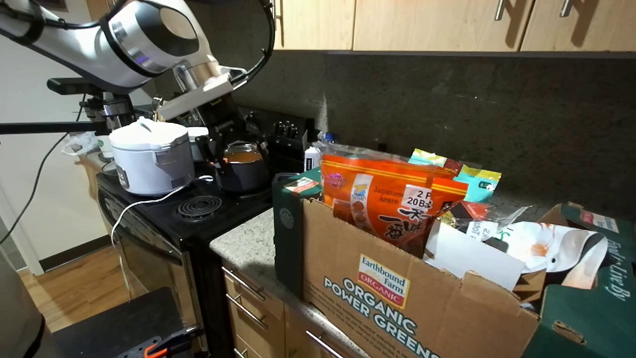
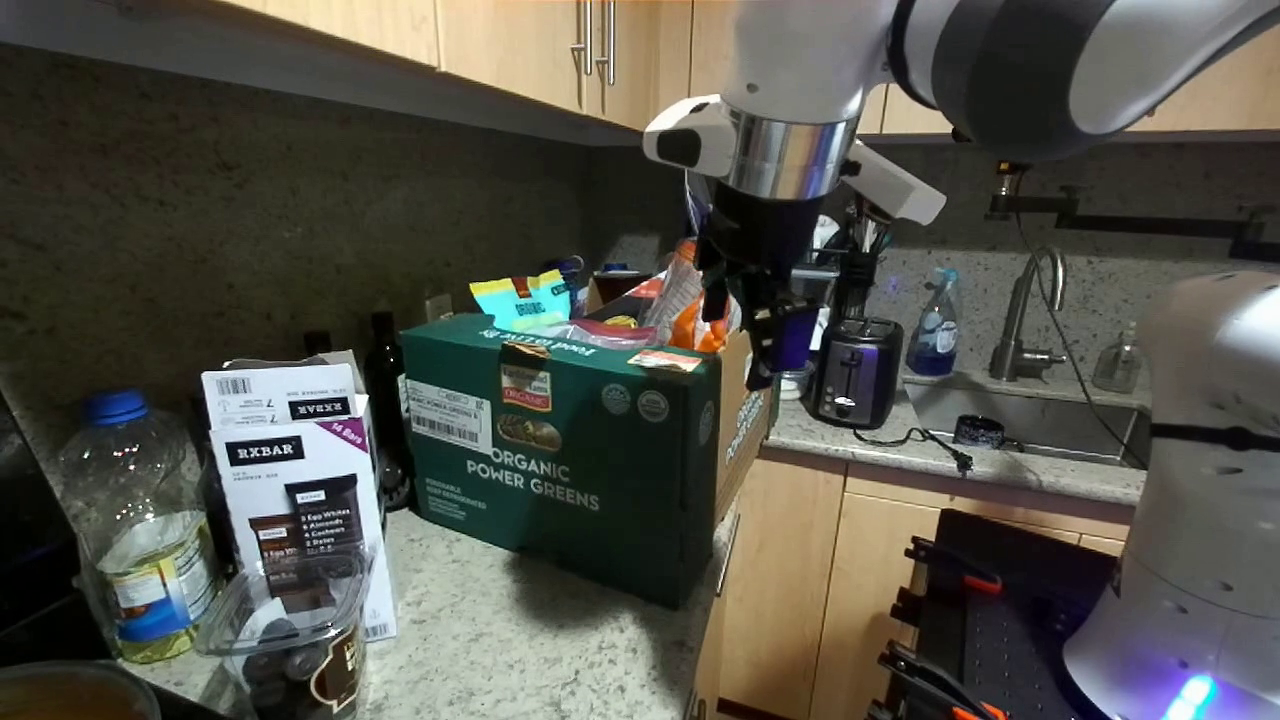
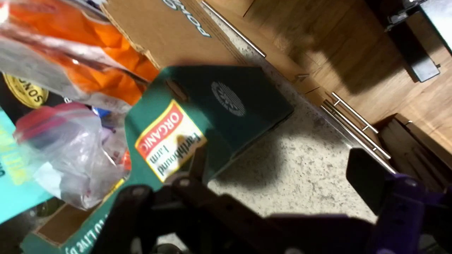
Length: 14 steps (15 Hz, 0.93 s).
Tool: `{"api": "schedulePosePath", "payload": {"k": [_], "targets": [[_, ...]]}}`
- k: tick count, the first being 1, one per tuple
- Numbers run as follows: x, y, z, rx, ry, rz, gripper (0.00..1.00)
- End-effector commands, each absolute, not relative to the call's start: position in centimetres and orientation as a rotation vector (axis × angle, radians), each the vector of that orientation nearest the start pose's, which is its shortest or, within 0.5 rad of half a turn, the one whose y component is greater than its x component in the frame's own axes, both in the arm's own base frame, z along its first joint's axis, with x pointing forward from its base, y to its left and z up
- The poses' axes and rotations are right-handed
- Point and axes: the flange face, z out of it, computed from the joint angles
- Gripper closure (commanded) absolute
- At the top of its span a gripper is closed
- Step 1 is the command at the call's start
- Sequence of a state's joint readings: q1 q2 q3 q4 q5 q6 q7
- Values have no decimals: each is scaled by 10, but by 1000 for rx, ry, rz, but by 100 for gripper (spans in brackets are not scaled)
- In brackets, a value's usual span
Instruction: Put the tub of peanut butter cups in the box
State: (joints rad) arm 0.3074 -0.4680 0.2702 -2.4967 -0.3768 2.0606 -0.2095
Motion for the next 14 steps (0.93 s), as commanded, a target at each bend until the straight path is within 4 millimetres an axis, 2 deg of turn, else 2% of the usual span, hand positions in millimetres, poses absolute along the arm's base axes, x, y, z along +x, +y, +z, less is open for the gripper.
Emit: {"api": "schedulePosePath", "payload": {"k": [1, 6, 8, 10, 11, 14], "targets": [[354, 246, 444, -3050, -1880, -174, 0], [356, 308, 428, -2797, -2328, -259, 0], [356, 325, 422, -2695, -2503, -297, 0], [355, 335, 418, -2598, -2649, -302, 0], [350, 326, 418, -2696, -2524, -290, 0], [352, 333, 413, -2638, -2602, -280, 0]]}}
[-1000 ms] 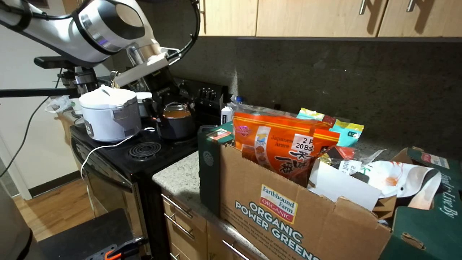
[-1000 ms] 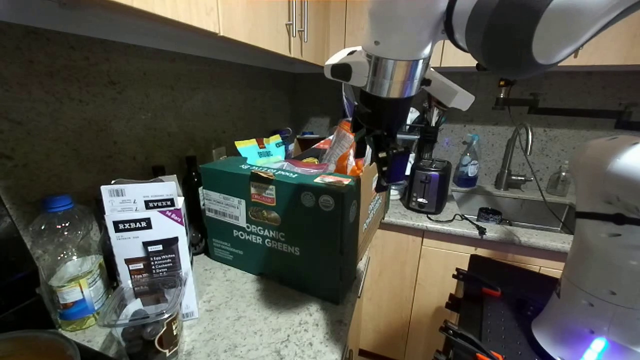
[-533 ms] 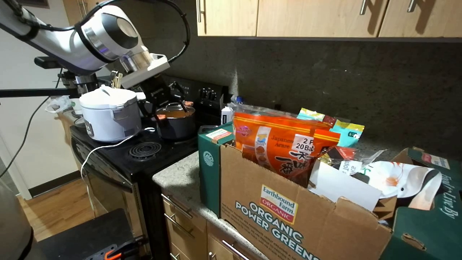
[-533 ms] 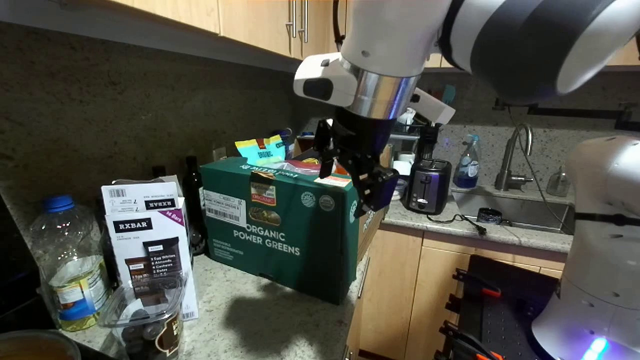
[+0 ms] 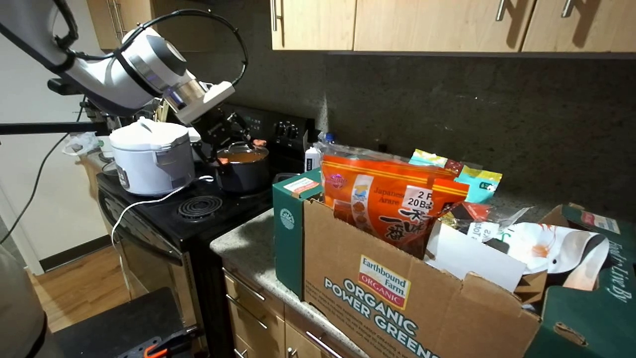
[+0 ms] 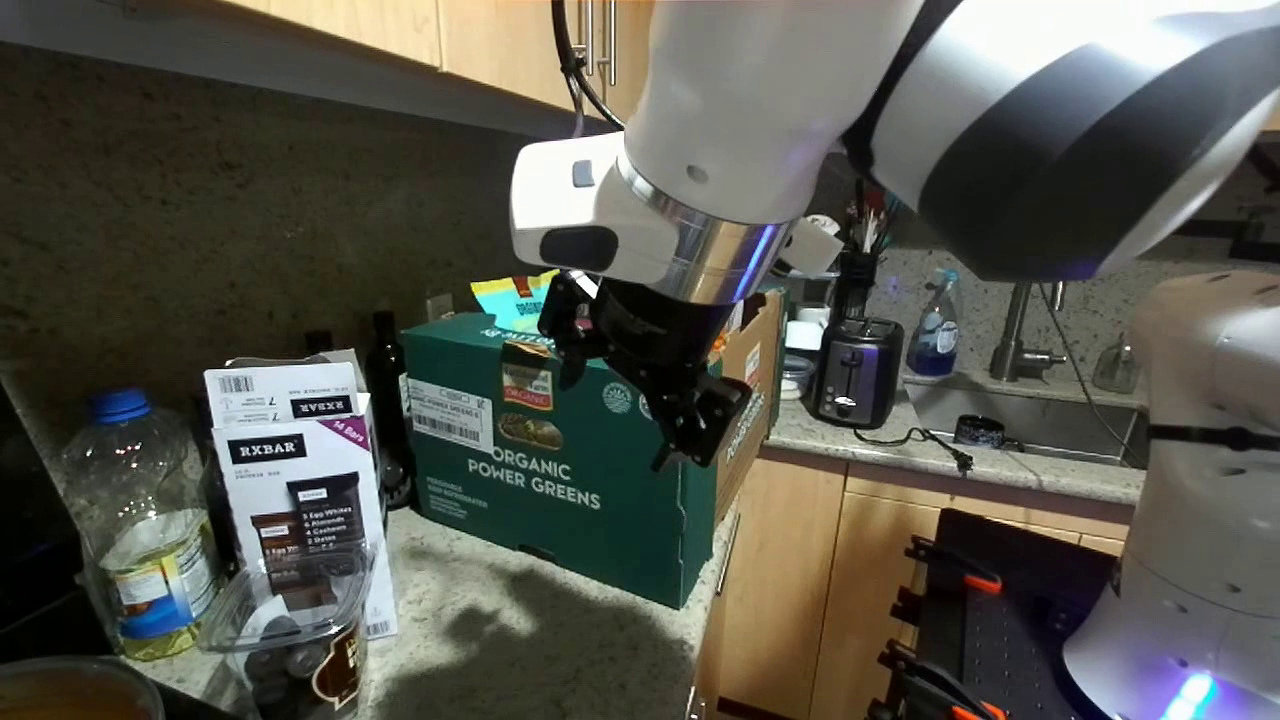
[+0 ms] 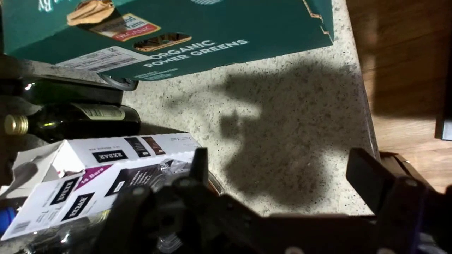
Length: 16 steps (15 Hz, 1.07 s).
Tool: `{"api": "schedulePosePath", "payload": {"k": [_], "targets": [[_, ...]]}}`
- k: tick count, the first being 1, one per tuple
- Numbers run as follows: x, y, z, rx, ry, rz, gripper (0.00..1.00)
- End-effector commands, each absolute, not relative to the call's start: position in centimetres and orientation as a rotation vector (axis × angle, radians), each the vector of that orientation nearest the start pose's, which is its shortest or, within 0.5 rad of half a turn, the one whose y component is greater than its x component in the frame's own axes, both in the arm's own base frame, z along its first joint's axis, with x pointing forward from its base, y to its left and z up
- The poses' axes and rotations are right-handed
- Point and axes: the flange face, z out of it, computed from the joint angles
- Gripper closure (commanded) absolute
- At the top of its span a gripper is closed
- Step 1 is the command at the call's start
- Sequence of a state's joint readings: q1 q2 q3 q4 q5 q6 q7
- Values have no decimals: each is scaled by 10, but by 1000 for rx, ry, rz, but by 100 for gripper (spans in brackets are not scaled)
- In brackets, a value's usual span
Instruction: Put the tub of peanut butter cups in the box
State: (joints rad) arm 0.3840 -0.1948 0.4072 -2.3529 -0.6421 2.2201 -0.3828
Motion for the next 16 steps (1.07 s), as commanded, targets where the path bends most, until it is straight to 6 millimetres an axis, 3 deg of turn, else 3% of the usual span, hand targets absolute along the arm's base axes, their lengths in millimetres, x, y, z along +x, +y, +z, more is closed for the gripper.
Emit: {"api": "schedulePosePath", "payload": {"k": [1, 5, 11, 16], "targets": [[353, 334, 413, 1818, 1803, 192, 0], [356, 336, 410, 1810, 1812, 194, 0], [385, 352, 364, 1706, 1939, 182, 0], [425, 361, 331, 1582, 2020, 247, 0]]}}
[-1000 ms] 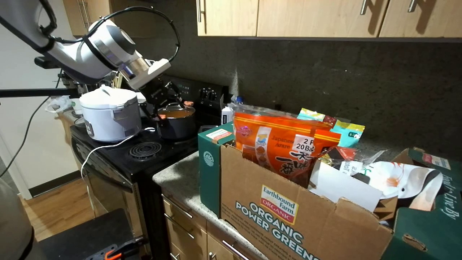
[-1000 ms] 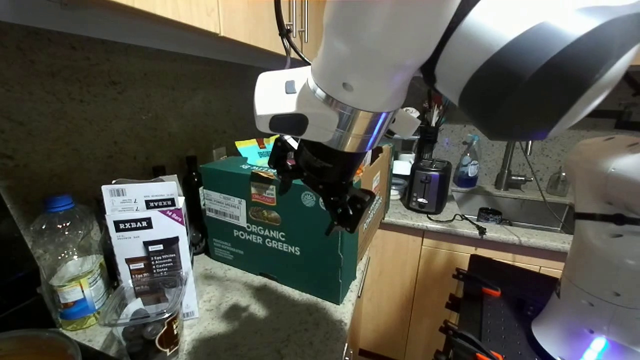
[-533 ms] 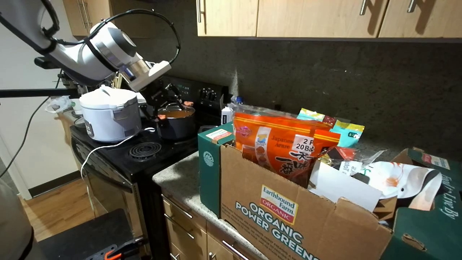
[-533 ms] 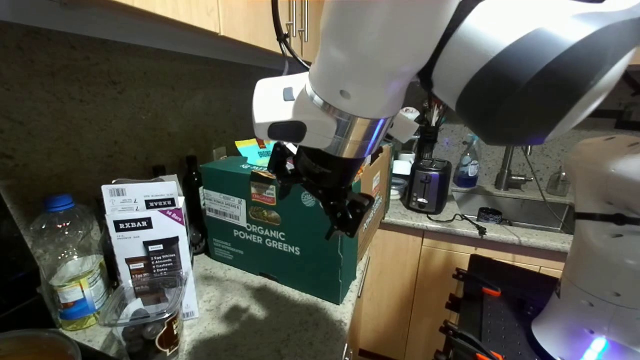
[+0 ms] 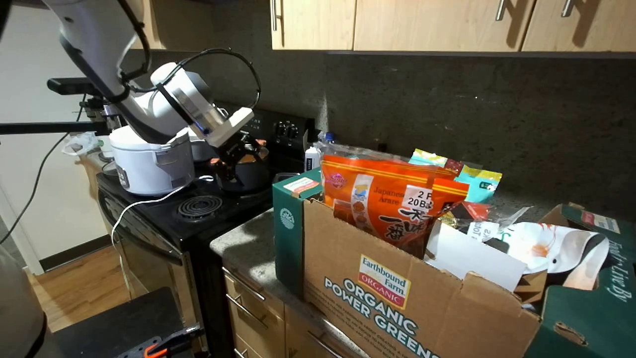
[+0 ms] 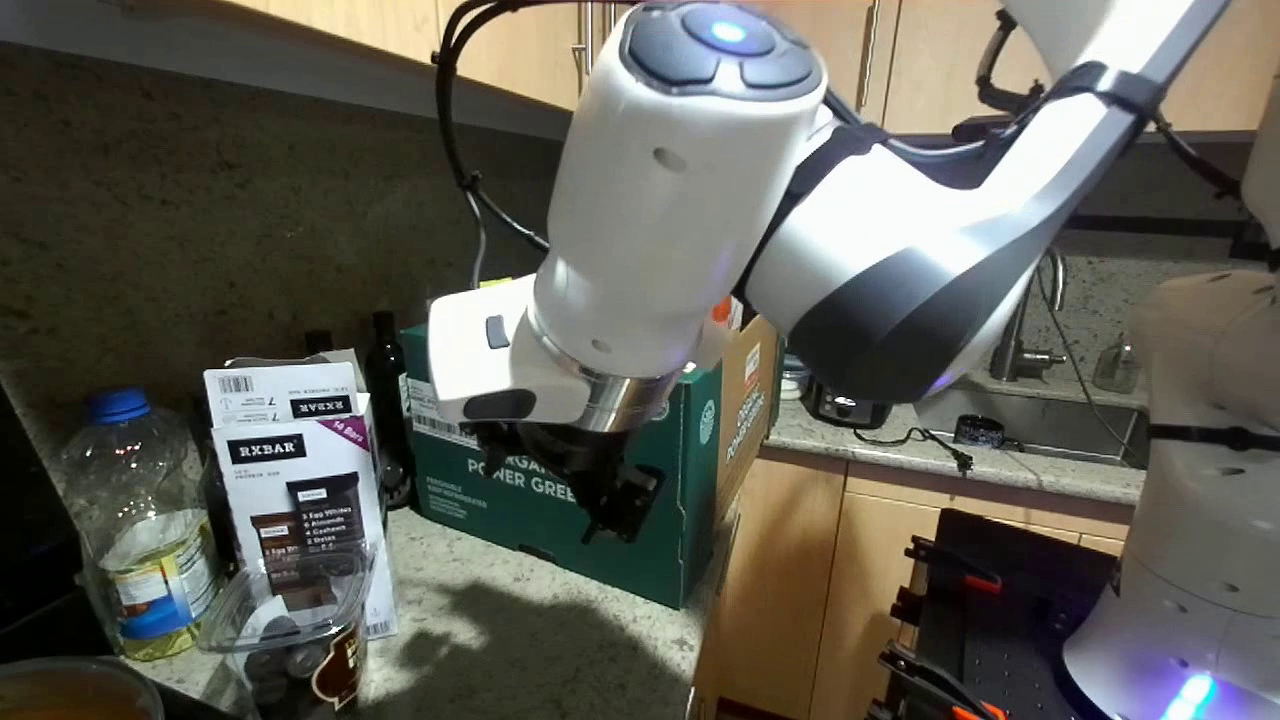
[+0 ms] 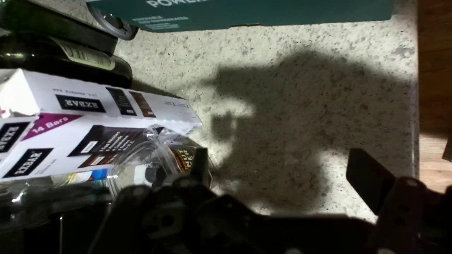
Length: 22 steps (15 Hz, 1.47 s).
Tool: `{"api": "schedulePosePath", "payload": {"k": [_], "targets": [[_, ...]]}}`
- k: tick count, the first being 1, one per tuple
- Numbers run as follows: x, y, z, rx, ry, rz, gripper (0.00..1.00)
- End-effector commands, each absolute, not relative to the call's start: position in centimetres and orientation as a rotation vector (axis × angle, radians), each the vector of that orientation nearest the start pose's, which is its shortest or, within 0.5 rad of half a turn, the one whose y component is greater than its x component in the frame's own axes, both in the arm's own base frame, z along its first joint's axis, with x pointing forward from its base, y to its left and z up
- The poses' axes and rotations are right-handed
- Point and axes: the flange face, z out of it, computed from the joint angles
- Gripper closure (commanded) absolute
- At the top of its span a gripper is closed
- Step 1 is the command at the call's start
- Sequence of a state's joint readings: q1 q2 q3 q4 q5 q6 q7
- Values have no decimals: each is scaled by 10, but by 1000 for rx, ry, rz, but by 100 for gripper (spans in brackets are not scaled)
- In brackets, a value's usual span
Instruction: Put the tub of peanut butter cups in the box
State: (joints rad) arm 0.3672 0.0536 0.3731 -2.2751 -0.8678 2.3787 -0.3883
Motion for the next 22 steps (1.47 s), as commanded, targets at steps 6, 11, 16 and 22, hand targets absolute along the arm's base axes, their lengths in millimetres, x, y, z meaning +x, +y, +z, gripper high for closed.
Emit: {"api": "schedulePosePath", "payload": {"k": [6, 11, 16, 22], "targets": [[459, 405, 298, 1470, 2141, 339, 0], [485, 427, 287, 1387, 2217, 328, 0], [500, 434, 267, 1374, 2248, 291, 16], [520, 431, 243, 1391, 2253, 227, 23]]}}
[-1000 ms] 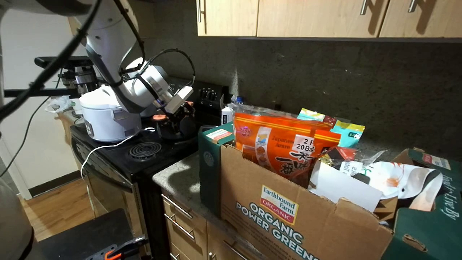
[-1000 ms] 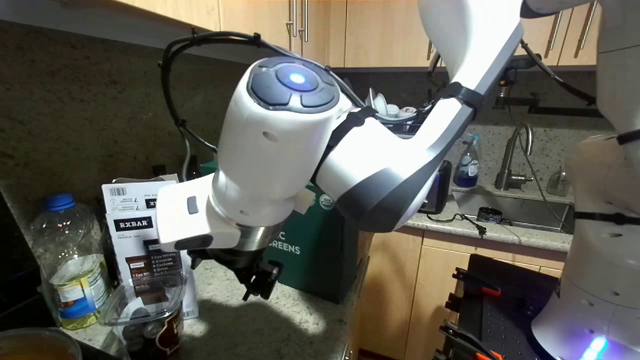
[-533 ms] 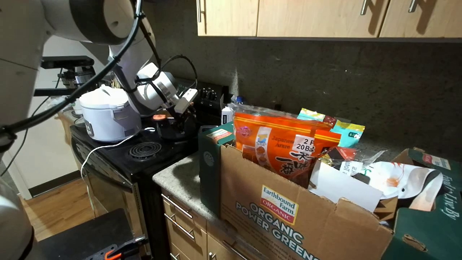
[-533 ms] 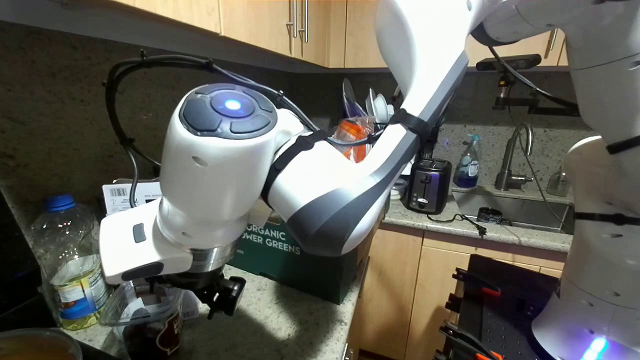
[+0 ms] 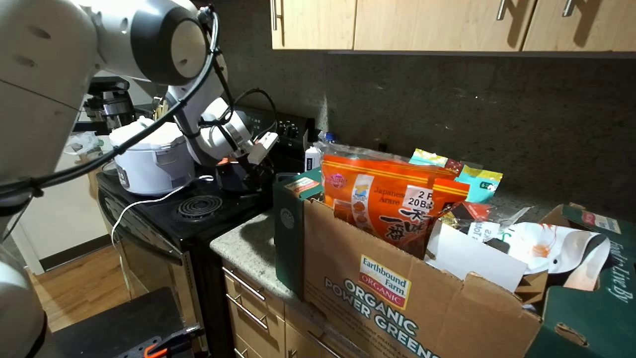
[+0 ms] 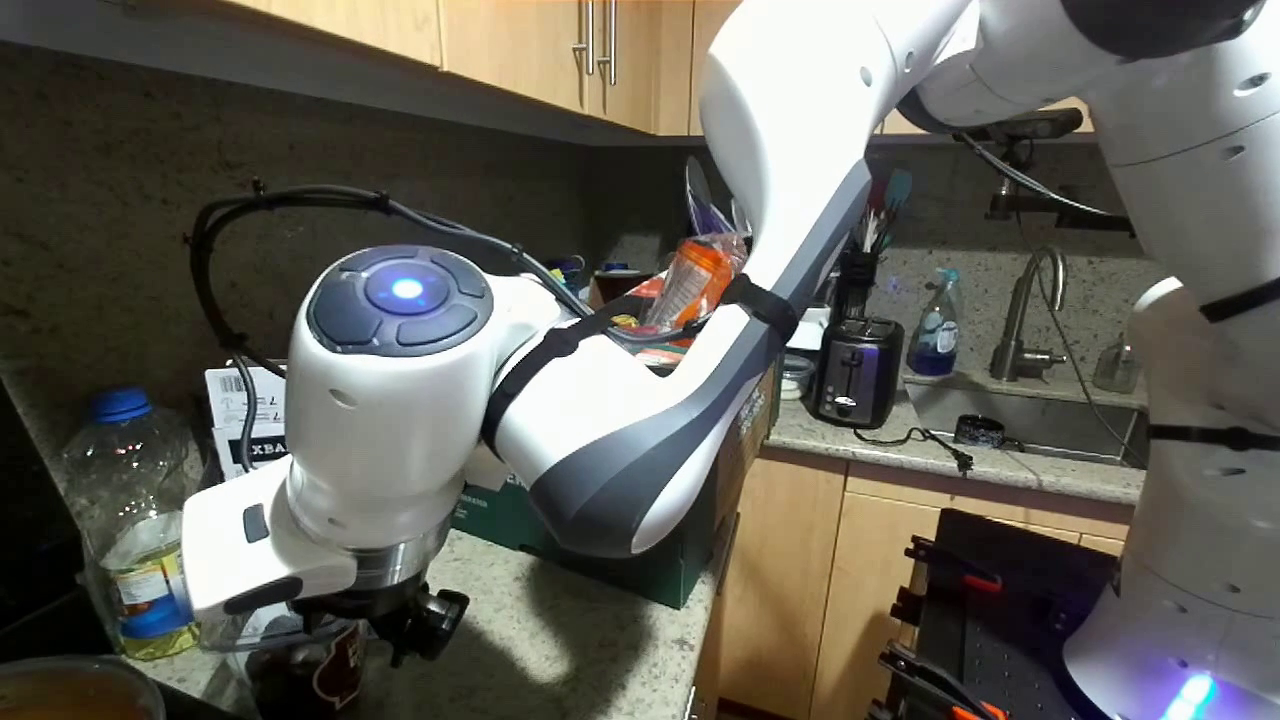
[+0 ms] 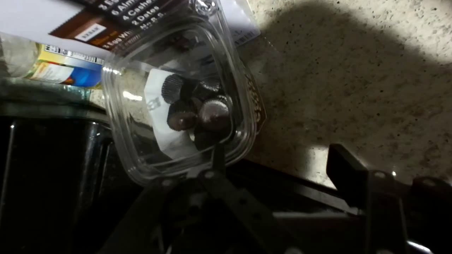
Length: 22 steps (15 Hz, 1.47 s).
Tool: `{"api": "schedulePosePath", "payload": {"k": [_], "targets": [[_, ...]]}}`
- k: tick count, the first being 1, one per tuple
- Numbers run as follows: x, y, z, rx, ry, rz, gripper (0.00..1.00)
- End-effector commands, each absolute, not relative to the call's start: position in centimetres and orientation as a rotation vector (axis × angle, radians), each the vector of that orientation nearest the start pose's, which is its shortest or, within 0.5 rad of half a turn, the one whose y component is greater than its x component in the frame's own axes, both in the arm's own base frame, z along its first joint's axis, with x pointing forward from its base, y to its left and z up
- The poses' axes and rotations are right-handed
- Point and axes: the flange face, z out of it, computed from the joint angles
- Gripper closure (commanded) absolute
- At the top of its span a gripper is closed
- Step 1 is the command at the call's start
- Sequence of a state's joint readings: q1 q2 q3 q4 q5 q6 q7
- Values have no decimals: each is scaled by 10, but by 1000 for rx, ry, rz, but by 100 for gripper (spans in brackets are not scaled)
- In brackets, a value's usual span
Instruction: Put the tub of peanut butter cups in the box
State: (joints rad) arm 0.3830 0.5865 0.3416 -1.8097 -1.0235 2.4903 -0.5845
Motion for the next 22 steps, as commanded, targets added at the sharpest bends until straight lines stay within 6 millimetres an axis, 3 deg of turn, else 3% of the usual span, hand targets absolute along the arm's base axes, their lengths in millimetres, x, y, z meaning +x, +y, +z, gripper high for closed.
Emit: {"api": "schedulePosePath", "payload": {"k": [1, 6, 8, 9, 11, 14, 16, 17, 19, 22], "targets": [[523, 430, 242, 1399, 2248, 226, 21], [534, 420, 249, 1429, 2209, 237, 23], [539, 416, 247, 1440, 2202, 227, 39], [540, 414, 246, 1446, 2202, 221, 54], [542, 413, 242, 1457, 2203, 215, 71], [545, 417, 242, 1470, 2204, 226, 78], [546, 419, 241, 1479, 2208, 231, 76], [546, 420, 241, 1479, 2210, 231, 88], [545, 424, 245, 1474, 2208, 237, 97], [544, 425, 260, 1477, 2187, 230, 97]]}}
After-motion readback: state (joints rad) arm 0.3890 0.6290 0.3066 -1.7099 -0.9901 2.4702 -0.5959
